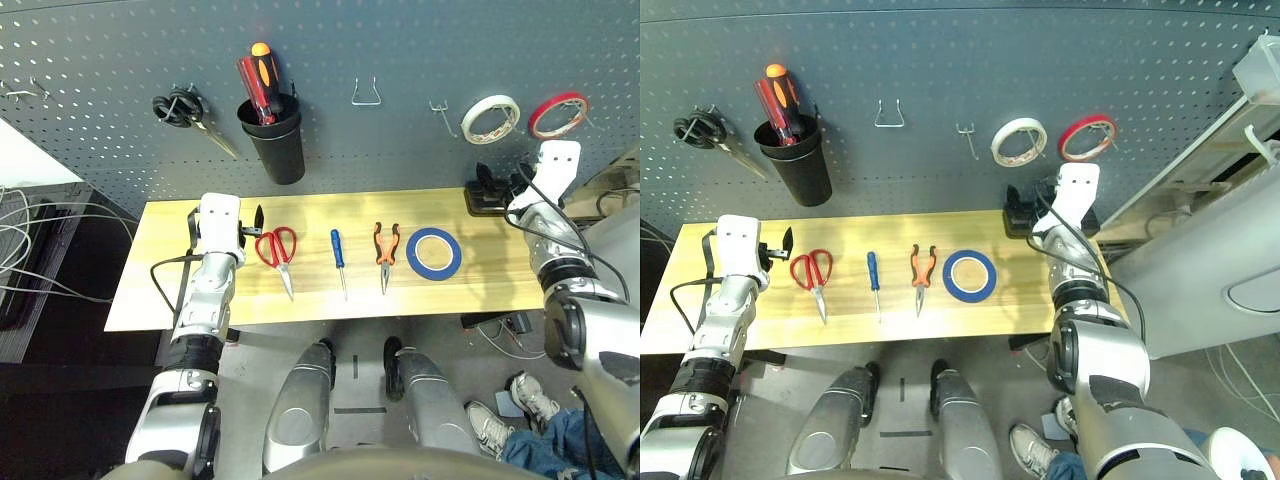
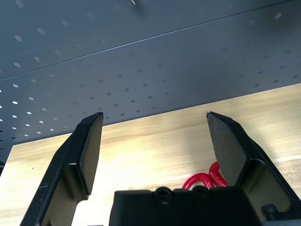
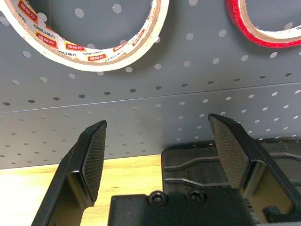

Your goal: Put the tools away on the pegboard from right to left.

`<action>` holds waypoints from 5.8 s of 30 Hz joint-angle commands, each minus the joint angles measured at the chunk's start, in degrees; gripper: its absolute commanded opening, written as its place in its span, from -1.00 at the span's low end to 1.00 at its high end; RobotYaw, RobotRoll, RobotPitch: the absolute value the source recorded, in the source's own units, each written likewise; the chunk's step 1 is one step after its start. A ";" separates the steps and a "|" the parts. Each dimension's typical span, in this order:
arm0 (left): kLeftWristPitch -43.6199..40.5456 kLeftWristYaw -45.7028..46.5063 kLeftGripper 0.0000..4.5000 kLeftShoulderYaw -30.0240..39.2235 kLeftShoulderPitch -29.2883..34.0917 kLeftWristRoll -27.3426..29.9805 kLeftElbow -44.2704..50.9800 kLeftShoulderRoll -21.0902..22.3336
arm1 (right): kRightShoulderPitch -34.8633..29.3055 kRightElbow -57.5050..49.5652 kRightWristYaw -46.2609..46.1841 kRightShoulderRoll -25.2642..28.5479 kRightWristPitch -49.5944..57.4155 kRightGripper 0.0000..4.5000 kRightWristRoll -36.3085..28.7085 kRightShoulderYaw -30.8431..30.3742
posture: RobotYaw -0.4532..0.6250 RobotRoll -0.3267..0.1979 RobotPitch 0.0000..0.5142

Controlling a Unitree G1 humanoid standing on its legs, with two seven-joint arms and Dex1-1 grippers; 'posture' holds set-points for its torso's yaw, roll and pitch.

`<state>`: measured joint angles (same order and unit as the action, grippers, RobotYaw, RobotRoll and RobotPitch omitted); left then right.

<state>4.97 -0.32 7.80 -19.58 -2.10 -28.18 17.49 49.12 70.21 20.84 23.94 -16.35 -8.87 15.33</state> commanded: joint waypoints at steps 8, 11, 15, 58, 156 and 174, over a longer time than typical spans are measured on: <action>-1.89 -6.75 1.00 -5.02 2.50 -0.96 5.39 0.05 | -2.73 -2.68 4.45 1.22 6.29 0.98 -0.48 -0.54 | 0.04 0.25 0.04; -2.97 -12.38 1.00 -8.99 3.37 -1.85 8.90 1.19 | -5.10 -6.09 6.14 1.05 11.66 0.98 0.33 -2.16 | 0.04 0.25 0.10; -3.95 -17.97 1.00 -13.14 4.60 -2.80 12.90 2.68 | -8.86 -12.36 6.12 0.16 19.47 0.98 0.59 -3.88 | 0.01 0.25 0.24; 6.88 -26.41 1.00 -19.62 5.03 -1.18 20.88 -1.32 | -27.83 -51.95 1.03 0.86 21.89 -0.68 8.26 -11.37 | 0.02 0.25 0.05; -10.32 -30.64 1.00 -22.90 -3.56 -5.65 16.76 -0.06 | -30.41 -56.65 -2.71 -8.65 26.06 0.99 5.02 -14.14 | 0.06 0.25 0.28; -25.00 -30.48 1.00 -25.46 -5.48 -9.12 16.74 -1.32 | -11.78 -29.77 -5.32 -15.05 38.49 0.99 4.58 -13.03 | 0.19 0.25 0.44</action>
<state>-18.75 -30.68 -16.68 -26.83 -11.05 -12.63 16.58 37.54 38.71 15.63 9.54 21.24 -4.40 2.64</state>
